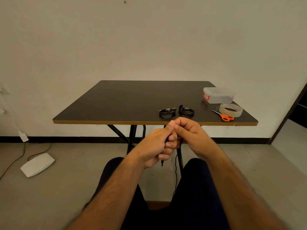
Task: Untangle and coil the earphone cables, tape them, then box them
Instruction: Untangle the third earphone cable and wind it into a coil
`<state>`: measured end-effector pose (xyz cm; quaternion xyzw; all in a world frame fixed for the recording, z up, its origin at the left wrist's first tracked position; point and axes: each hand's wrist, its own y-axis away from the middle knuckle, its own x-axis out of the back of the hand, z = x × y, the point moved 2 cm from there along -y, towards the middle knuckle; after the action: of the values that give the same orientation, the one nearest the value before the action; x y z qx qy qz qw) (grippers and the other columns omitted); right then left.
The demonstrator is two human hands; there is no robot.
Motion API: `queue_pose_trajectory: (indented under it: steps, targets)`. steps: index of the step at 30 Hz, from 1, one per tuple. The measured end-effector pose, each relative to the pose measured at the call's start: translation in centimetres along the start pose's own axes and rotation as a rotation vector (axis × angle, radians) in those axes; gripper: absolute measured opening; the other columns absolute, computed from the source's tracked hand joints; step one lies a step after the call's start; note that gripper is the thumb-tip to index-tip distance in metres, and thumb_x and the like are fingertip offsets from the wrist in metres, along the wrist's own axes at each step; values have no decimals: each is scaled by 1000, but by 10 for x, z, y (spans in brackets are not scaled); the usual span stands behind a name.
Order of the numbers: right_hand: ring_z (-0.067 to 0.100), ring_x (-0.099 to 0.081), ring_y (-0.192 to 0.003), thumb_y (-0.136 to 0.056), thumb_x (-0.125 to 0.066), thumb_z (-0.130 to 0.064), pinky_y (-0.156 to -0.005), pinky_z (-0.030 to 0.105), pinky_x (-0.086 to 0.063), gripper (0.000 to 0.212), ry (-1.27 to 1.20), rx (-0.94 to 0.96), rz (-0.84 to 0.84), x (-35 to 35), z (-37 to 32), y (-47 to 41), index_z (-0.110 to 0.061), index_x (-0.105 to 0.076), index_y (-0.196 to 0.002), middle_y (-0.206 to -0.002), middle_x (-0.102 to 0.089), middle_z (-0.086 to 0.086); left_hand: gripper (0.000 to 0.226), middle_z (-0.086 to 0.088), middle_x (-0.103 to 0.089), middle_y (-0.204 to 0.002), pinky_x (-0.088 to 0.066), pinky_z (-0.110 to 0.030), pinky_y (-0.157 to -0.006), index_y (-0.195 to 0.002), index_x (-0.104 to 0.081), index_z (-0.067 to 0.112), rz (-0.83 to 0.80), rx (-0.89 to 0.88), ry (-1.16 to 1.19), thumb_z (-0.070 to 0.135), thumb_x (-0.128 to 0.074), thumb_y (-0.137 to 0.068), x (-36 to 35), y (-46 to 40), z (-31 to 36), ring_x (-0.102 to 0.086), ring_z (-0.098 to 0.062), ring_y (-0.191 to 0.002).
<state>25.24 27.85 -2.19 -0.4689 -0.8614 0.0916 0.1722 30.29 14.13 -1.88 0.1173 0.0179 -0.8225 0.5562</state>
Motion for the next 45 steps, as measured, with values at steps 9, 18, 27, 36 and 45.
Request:
queue_pose_trajectory:
  steps: [9, 18, 27, 36, 45]
  targets:
    - [13, -49, -57, -100, -44, -26, -51, 26, -44, 25, -130, -26, 139, -9, 7, -5, -12, -58, -85, -69, -56, 0, 38, 7, -30, -56, -16, -15, -38, -74, -52, 20, 15, -74, 175, 41, -37, -103, 4, -2, 6, -22, -2, -42]
    - [37, -49, -84, -75, -68, -67, -74, 50, -41, 74, -302, -128, 243, -25, 21, -2, 3, -63, -100, -90, -56, 28, 33, 5, -31, -58, -21, -17, -39, -86, -53, 16, -53, -157, 184, 30, -32, -106, -3, -2, 7, -24, -4, -44]
    - [18, -61, -67, -98, -56, -24, -63, 32, -51, 27, -105, -84, 410, -28, 32, -3, -12, -66, -77, -69, -64, 9, 33, 8, -28, -54, -12, -18, -39, -83, -53, 20, -52, -53, 262, 33, -33, -105, -8, -2, -1, -20, -3, -41]
    - [14, -45, -50, -103, -47, -19, -52, 29, -41, 29, 34, -184, 79, -40, 27, 15, -10, -62, -79, -60, -52, 3, 31, 4, -37, -60, -22, -19, -42, -88, -52, 16, 190, -334, 266, 31, -32, -107, -2, -4, 15, -29, -5, -46]
    - [5, -58, -60, -100, -52, -15, -63, 21, -54, 20, 271, -220, -145, -37, -4, 29, -30, -65, -105, -67, -60, -6, 30, 1, -54, -65, -45, -23, -46, -92, -51, 15, 475, -620, -113, 24, -28, -108, 9, 0, 22, -50, -12, -52]
